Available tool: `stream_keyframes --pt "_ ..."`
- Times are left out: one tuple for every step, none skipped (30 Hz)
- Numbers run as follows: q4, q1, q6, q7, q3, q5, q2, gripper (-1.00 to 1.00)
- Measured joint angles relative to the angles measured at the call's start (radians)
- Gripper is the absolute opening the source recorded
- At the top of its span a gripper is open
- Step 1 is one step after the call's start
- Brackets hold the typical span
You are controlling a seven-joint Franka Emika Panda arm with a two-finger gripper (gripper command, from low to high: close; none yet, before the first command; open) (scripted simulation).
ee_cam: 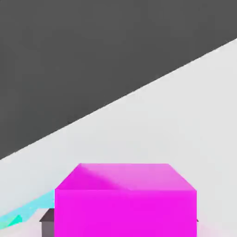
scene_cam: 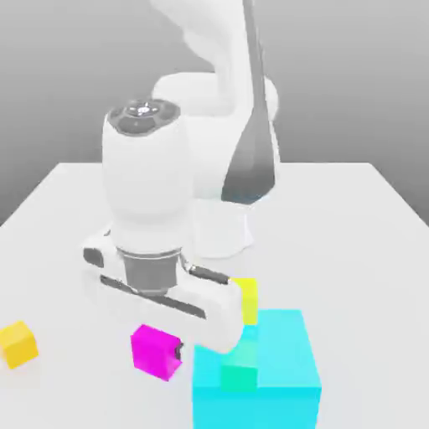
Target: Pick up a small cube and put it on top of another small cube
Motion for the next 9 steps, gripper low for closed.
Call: stream_keyframes --pt "0.003 0.034 -0.039 -0.031 0.008 0.005 -0.036 -1.0" --pt "0.001 0.074 -0.042 -0.046 0.008 0.005 -0.041 -1.0" --pt "-0.005 0.11 -0.022 -0.051 0.006 0.002 -0.026 -1.0" --pt "-0.013 0.143 0.01 -0.052 -0.008 -0.002 -0.002 -1.0" --pt "-0.021 0.117 0.048 -0.053 -0.028 -0.004 0.027 -1.0" --pt "-0.027 0.1 0.075 -0.052 -0.036 -0.007 0.048 1.0" --pt "-0.027 0.1 0.075 -0.052 -0.036 -0.007 0.048 1.0" --pt "-0.027 0.1 0.075 -0.052 -0.036 -0.007 0.048 1.0" --pt "-0.027 0.1 0.075 -0.052 -0.036 -0.007 0.048 1.0"
